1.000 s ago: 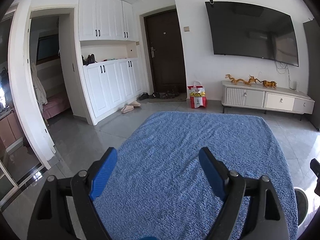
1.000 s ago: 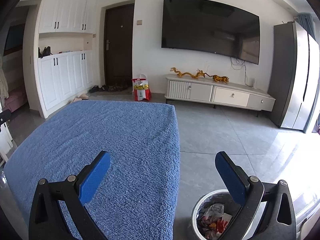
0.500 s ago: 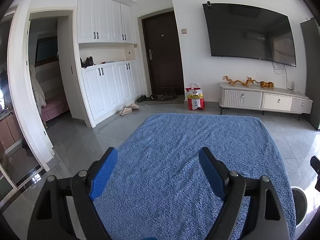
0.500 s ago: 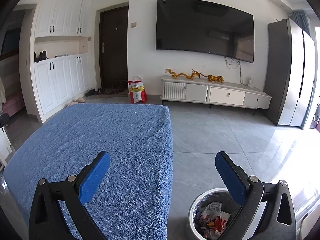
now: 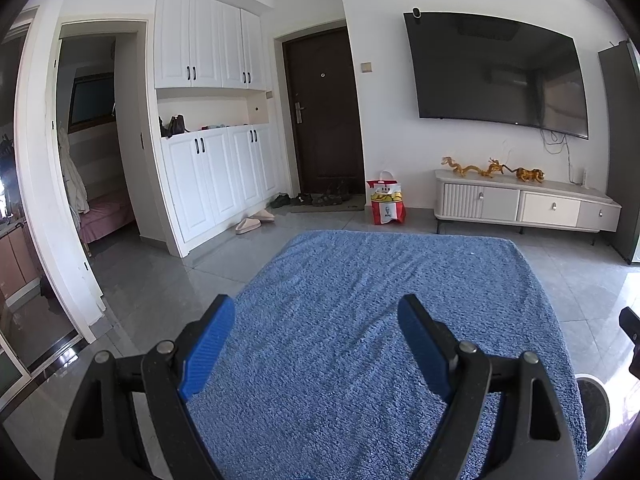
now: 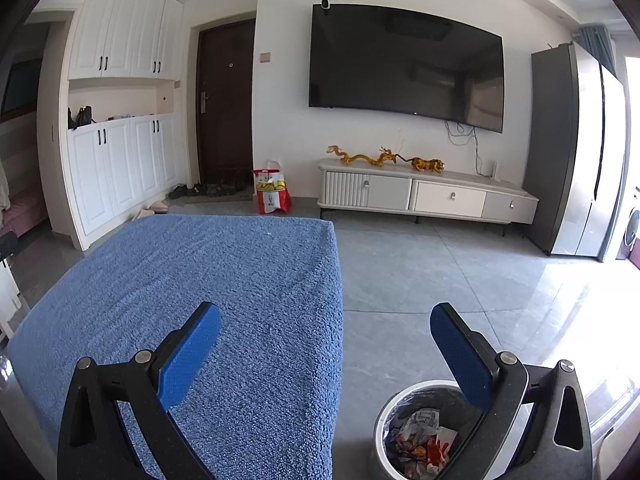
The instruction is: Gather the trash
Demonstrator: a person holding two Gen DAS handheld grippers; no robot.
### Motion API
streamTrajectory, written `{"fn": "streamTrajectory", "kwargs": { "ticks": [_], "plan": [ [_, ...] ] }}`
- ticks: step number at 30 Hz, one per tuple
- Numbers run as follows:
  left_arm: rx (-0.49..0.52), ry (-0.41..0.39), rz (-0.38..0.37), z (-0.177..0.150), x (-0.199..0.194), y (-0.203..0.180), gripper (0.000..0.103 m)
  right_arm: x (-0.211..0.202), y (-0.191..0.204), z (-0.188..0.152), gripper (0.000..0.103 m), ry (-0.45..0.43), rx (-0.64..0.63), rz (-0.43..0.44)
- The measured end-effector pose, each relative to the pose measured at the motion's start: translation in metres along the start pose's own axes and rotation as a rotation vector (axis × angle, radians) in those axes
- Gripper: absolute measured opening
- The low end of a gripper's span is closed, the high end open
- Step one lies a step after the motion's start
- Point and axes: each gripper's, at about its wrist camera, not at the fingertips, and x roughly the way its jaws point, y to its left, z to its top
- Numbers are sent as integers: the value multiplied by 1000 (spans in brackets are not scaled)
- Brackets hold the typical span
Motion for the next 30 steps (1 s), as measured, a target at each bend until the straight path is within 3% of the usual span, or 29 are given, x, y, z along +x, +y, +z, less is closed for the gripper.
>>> {"fn": "streamTrajectory", "kwargs": {
  "ticks": [30],
  "plan": [
    [5, -35, -7, 0, -12, -2, 83, -18, -8, 6, 103, -37, -7, -1]
  ]
}}
